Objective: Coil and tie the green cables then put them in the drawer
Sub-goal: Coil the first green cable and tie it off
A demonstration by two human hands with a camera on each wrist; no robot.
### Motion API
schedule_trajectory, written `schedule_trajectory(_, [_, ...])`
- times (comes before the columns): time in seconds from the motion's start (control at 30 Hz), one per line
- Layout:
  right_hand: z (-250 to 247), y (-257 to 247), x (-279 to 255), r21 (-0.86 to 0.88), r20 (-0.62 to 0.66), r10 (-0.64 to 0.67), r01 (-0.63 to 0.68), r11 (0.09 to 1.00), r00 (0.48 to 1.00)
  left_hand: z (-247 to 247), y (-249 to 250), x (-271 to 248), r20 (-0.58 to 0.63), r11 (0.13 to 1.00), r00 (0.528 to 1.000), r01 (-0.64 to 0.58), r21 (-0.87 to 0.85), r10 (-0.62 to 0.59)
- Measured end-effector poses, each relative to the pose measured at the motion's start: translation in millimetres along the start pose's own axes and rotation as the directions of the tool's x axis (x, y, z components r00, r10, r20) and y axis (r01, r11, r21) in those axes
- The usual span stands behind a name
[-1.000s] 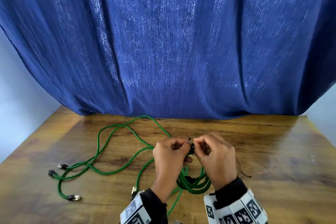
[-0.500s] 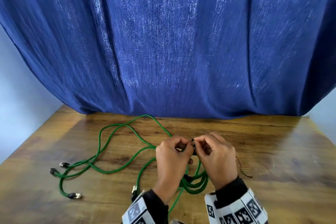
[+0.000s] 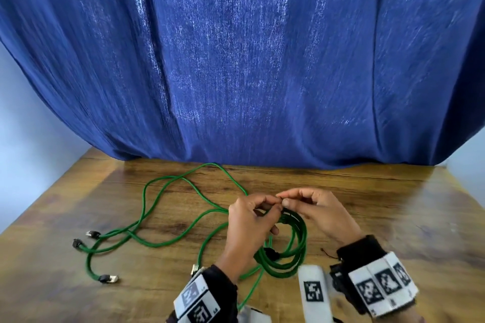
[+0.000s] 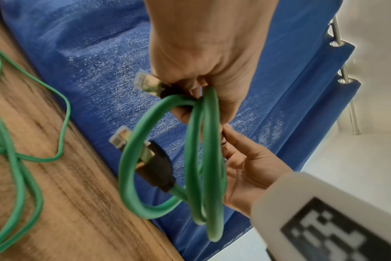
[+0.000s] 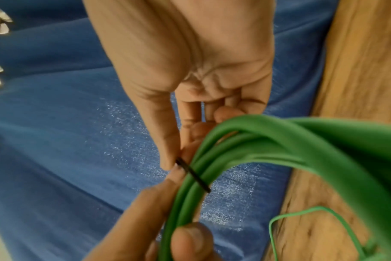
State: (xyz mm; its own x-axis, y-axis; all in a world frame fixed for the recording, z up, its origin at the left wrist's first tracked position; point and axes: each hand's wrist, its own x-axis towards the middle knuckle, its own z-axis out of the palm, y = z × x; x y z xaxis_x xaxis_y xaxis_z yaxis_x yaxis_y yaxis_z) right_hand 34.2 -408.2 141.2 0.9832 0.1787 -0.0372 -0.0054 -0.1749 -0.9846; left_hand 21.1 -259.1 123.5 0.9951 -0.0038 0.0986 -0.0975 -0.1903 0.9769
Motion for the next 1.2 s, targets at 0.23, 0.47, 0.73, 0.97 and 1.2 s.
schedule_trajectory(0.23, [-4,4,9,0.224,0.005,0.194,-0.190,0.956,0.981,-1,-6,10,0.072,0.998,0.997,0.032,-0.051,-0.028])
schedule_trajectory(0.47, [-2,3,14,0.223,-0.118,0.138,-0.109,0.969,0.983,0,-9,15,0.103,0.992,0.994,0.037,-0.120,-0.025])
schedule_trajectory(0.73, [8,4,18,0.122,-0.255,-0.042,0.076,0.990,0.966,2,-10,19,0.067,0.989,0.998,-0.002,-0.151,0.012])
schedule_trajectory(0.97, [11,6,18,-0.014,-0.276,-0.129,0.130,0.991,0.952,3,-9,31,0.182,0.973,0.978,0.139,-0.185,-0.105])
schedule_trajectory(1.2, [11,9,19,-0.118,-0.318,-0.195,0.165,0.979,0.928,2,-8,38,0.289,0.936,0.949,0.211,-0.281,-0.128])
